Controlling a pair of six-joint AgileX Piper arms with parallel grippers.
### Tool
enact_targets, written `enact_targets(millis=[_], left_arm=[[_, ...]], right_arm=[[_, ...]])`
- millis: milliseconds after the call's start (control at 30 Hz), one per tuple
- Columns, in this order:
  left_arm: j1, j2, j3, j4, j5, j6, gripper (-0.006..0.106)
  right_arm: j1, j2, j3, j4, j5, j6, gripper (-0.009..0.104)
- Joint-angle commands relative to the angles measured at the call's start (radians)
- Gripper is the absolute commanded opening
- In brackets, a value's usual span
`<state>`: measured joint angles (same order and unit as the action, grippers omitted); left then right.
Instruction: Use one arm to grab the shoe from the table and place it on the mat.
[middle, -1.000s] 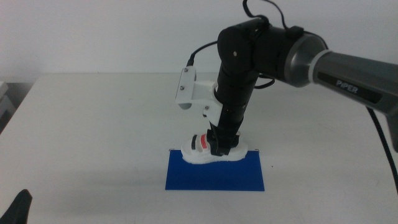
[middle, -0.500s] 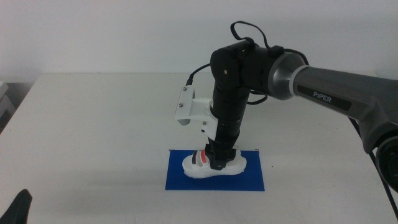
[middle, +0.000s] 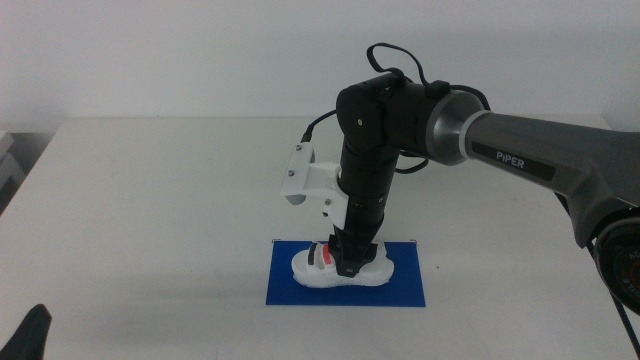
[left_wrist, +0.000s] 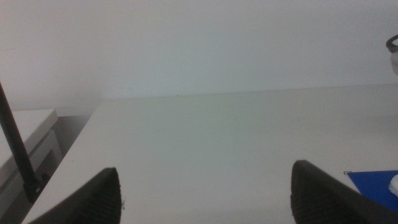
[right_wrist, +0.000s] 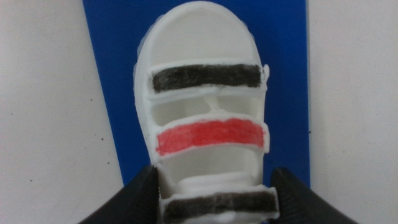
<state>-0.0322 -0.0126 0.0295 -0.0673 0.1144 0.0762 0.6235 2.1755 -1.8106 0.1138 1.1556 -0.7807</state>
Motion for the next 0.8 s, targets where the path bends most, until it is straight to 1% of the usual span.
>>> enact_targets(millis=[0, 67, 100, 167, 233, 333, 433, 500, 633, 700, 767], left_arm=[[-0.004, -0.013, 0.007, -0.010, -0.082, -0.005, 0.094], [-0.004, -0.013, 0.007, -0.010, -0.082, -0.005, 0.094], [-0.004, -0.013, 0.007, -0.010, -0.082, -0.005, 0.094], [-0.004, -0.013, 0.007, -0.010, -0.082, -0.005, 0.094], [-0.004, -0.013, 0.007, -0.010, -0.082, -0.005, 0.094], [-0.004, -0.013, 0.007, -0.010, -0.082, -0.005, 0.094], [-0.004, -0.013, 0.007, -0.010, -0.082, -0.005, 0.094], [-0.004, -0.013, 0.007, -0.010, -0.082, -0.005, 0.094], [-0.004, -0.013, 0.007, -0.010, -0.082, -0.005, 0.094], [-0.004, -0.013, 0.007, -0.010, -0.082, -0.005, 0.094], [-0.004, -0.013, 0.007, -0.010, -0.082, -0.005, 0.094]], right_arm=[[0.000, -0.056, -0.030, -0.003, 0.000, 0.004, 0.013], [0.000, -0.056, -0.030, -0.003, 0.001, 0.004, 0.023], [0.000, -0.059, -0.030, -0.003, -0.003, 0.004, 0.056], [0.000, -0.070, -0.030, -0.003, -0.013, 0.004, 0.065], [-0.003, -0.090, -0.030, 0.000, -0.016, 0.013, 0.072], [-0.016, -0.147, -0.030, 0.000, -0.009, 0.075, 0.075], [-0.044, -0.234, -0.030, 0.000, 0.017, 0.164, 0.074], [-0.060, -0.293, -0.029, -0.011, 0.043, 0.202, 0.073], [-0.092, -0.424, -0.029, -0.009, 0.101, 0.255, 0.072], [-0.135, -0.477, -0.026, 0.031, 0.127, 0.280, 0.071], [-0.183, -0.545, 0.008, 0.043, 0.128, 0.324, 0.071]])
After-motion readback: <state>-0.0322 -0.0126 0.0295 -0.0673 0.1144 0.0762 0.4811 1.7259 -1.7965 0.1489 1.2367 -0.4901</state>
